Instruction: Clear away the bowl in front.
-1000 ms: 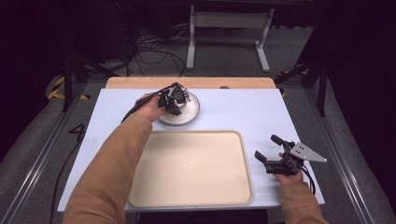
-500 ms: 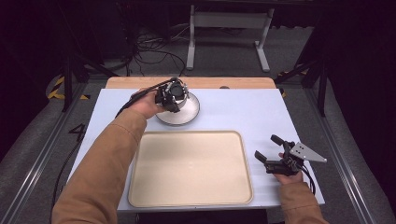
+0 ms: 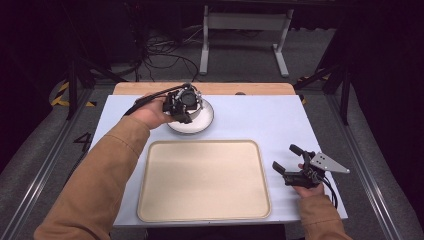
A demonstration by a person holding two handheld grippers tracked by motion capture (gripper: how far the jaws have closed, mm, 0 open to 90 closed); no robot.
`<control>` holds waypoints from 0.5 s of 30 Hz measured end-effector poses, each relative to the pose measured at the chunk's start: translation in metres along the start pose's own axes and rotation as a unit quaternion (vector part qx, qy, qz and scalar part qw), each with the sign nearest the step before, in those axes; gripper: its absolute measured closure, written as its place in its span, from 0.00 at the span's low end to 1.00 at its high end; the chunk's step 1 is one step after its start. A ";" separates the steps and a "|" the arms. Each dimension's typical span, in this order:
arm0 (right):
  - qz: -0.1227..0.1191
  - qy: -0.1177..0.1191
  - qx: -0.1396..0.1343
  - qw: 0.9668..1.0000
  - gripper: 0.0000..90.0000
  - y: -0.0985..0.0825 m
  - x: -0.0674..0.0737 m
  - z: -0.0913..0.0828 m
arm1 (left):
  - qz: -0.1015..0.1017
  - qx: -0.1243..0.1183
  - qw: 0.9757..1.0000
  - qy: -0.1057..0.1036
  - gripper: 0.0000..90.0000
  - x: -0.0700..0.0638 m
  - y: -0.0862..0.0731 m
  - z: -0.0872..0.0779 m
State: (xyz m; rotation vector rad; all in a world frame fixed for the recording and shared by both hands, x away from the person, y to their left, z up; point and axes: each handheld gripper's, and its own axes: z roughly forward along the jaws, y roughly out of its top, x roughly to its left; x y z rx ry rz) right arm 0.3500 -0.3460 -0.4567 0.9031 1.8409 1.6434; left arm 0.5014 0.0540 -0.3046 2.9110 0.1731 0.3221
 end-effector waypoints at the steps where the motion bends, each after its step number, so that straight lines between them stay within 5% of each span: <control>1: 0.000 0.000 0.000 1.000 0.02 0.000 0.000 0.000 | 0.004 0.004 1.000 -0.003 0.93 -0.001 0.000 -0.002; 15: -0.001 0.002 0.002 1.000 0.02 0.000 0.000 0.000 | 0.045 -0.004 0.999 -0.004 0.93 -0.034 0.005 -0.028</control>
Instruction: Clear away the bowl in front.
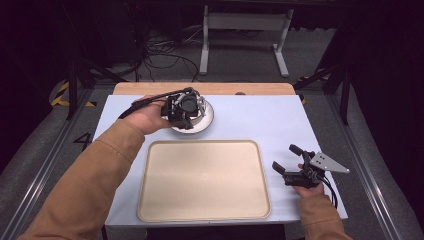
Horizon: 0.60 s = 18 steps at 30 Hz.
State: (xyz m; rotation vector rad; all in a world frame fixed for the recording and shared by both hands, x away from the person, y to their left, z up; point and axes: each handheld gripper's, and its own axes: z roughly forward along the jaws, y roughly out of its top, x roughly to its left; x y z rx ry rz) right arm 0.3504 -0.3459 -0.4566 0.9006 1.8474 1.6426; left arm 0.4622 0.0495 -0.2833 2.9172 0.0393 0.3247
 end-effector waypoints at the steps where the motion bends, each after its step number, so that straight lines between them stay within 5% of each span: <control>1: 0.000 0.000 0.000 1.000 0.02 0.000 0.000 0.000 | 0.004 -0.001 1.000 0.000 0.93 -0.003 0.001 -0.001; 18: 0.000 0.001 0.001 1.000 0.02 0.000 0.000 0.000 | 0.055 -0.010 0.998 0.006 0.93 -0.056 0.018 -0.024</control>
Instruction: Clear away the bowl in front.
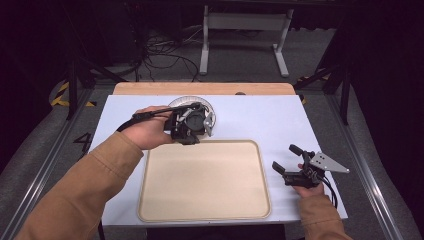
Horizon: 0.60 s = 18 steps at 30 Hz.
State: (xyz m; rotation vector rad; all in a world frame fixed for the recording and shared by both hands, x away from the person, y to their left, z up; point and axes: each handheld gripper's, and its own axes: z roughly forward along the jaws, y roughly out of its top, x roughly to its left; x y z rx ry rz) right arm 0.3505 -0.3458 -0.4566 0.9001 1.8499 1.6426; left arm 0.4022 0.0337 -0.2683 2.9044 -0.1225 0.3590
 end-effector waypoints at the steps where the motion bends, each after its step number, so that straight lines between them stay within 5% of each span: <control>1: 0.000 -0.001 0.000 1.000 0.02 0.000 0.000 0.000 | 0.006 0.002 1.000 -0.002 0.93 -0.004 0.002 -0.002; 18: 0.000 0.000 0.001 1.000 0.03 0.000 0.000 0.000 | 0.050 -0.006 0.999 -0.001 0.93 -0.048 0.008 -0.015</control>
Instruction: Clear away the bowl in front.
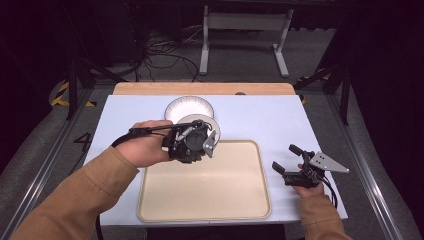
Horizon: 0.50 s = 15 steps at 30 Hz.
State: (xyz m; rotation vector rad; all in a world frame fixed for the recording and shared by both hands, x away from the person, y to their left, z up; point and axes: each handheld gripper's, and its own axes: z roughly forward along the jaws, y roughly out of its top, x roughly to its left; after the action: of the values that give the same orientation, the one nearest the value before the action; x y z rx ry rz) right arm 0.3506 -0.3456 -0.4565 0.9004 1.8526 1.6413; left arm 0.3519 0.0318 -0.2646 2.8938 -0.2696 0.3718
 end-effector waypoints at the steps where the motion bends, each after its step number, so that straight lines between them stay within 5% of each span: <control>1: 0.000 0.000 0.000 1.000 0.03 0.000 0.000 0.000 | 0.004 0.000 1.000 0.004 0.93 -0.002 0.001 0.000; 15: -0.001 0.000 0.001 1.000 0.03 0.000 0.000 0.000 | 0.014 -0.008 1.000 -0.012 0.93 -0.016 0.001 0.008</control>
State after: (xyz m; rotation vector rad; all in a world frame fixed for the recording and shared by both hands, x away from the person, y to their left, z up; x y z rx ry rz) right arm 0.3505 -0.3455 -0.4565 0.8985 1.8546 1.6402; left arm 0.3378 0.0313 -0.2761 2.8836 -0.3153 0.3382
